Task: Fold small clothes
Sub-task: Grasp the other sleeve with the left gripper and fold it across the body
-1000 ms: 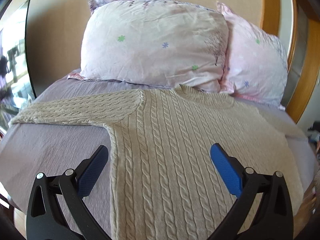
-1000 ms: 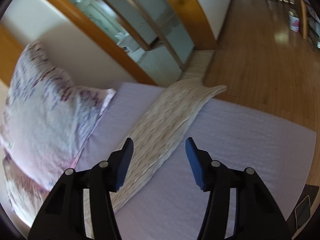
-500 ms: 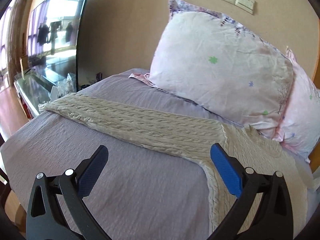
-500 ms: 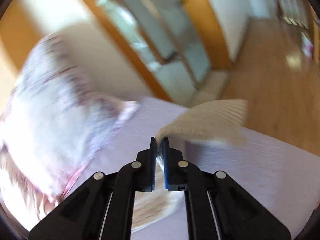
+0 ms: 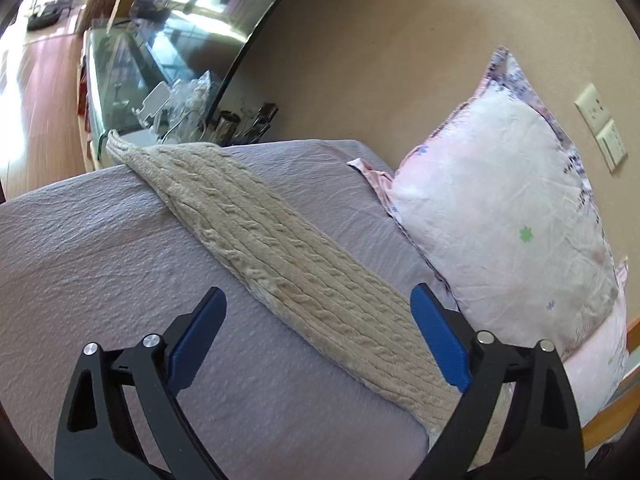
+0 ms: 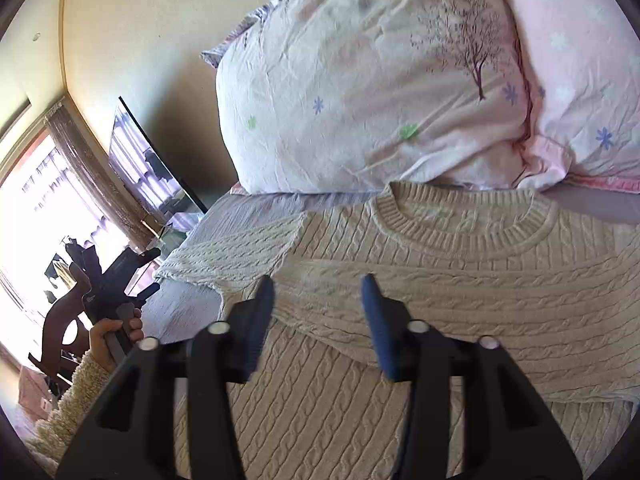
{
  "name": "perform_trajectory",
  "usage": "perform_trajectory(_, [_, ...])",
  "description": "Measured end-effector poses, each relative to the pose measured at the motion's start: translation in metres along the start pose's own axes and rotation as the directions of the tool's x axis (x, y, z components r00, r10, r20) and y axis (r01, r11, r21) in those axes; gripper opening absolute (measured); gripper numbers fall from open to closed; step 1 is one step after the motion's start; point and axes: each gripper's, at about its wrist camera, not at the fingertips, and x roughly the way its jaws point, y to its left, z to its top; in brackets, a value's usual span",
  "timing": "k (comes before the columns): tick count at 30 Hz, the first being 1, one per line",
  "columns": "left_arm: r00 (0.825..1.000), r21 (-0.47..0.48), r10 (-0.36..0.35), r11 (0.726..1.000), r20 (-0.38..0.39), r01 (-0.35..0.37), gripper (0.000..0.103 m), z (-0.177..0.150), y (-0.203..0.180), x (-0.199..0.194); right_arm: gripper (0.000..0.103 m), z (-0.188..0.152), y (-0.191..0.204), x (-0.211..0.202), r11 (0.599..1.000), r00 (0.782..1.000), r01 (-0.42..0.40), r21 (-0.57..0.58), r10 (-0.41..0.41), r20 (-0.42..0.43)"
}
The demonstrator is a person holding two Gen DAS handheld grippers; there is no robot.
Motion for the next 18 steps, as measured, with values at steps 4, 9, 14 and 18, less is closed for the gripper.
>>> perform_trajectory(4, [1.0,-0.155,0.001,0.988,-0.006,-0.002,0.073,0.02,0.037,0.013,0.074,0.007,-0.033,-0.043,0.995,0.994,0.076,0.058,-0.08,0.076])
perform_trajectory(9, [1.0,-0.279,-0.012,0.96,-0.004,0.01,0.053,0.046,0.068,0.02,0.075,0.006,-0.07,-0.082,0.981,0.98,0.116,0.157,-0.139,0.142])
perform_trajectory(14, [0.998,-0.198,0.058,0.978,-0.019,-0.061,0.008,0.062,0.048,0.026,0.075,0.003,-0.085,-0.106,0.974,0.966,0.13,0.186,-0.167,0.197])
perform_trajectory(18, [0.991,0.139,-0.133,0.982,0.001,0.131,0.006,0.037,-0.066,0.003,0.075,0.0,-0.087,-0.113,0.974,0.961,0.137,0.181,-0.175,0.213])
